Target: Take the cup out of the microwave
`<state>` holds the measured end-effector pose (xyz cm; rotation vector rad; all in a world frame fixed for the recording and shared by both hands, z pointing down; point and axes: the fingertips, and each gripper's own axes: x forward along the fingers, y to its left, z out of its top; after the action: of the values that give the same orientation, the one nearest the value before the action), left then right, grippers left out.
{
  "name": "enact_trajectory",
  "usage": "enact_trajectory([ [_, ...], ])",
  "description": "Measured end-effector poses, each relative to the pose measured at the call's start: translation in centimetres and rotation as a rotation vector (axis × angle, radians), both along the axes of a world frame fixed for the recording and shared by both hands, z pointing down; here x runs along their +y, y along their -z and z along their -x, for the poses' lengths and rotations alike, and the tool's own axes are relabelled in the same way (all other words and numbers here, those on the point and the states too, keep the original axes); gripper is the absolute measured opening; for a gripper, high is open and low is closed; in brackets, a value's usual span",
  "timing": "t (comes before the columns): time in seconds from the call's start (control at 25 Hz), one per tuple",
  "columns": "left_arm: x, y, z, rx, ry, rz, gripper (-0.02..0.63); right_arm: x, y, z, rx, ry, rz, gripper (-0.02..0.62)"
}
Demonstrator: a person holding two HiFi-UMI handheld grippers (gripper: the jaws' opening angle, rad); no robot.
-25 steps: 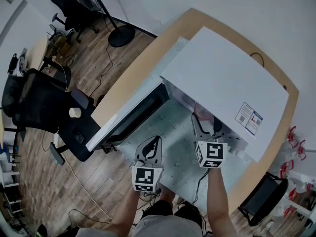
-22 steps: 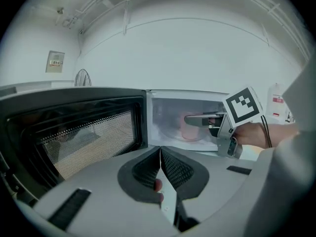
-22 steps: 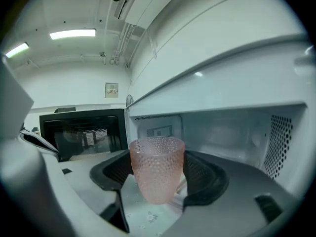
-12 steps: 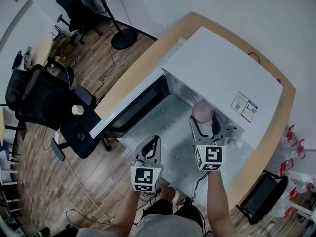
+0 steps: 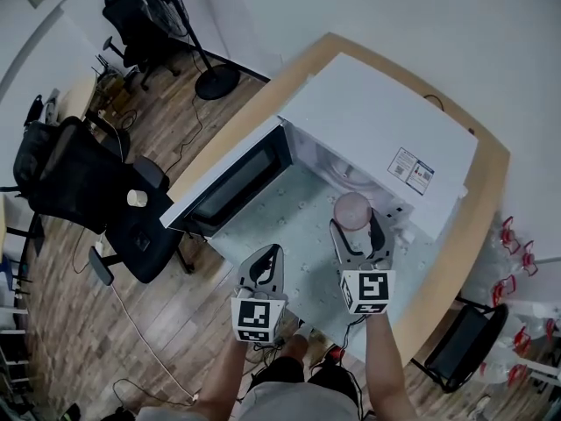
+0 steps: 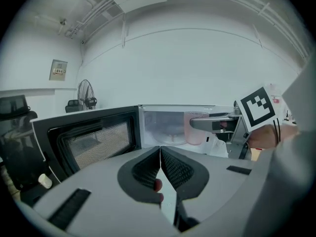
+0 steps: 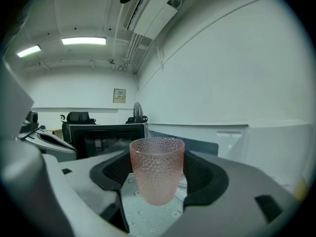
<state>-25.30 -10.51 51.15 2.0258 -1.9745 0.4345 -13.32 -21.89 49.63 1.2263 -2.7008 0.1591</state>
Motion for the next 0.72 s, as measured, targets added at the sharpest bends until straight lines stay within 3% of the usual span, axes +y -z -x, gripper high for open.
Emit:
enact_trajectory([
  [0.72,5.7,3.1,-7.1,-0.001,-0.074,-0.064,0.025,9.3,3.8,-8.8,-0.014,-0.069,-0.072,0.339],
])
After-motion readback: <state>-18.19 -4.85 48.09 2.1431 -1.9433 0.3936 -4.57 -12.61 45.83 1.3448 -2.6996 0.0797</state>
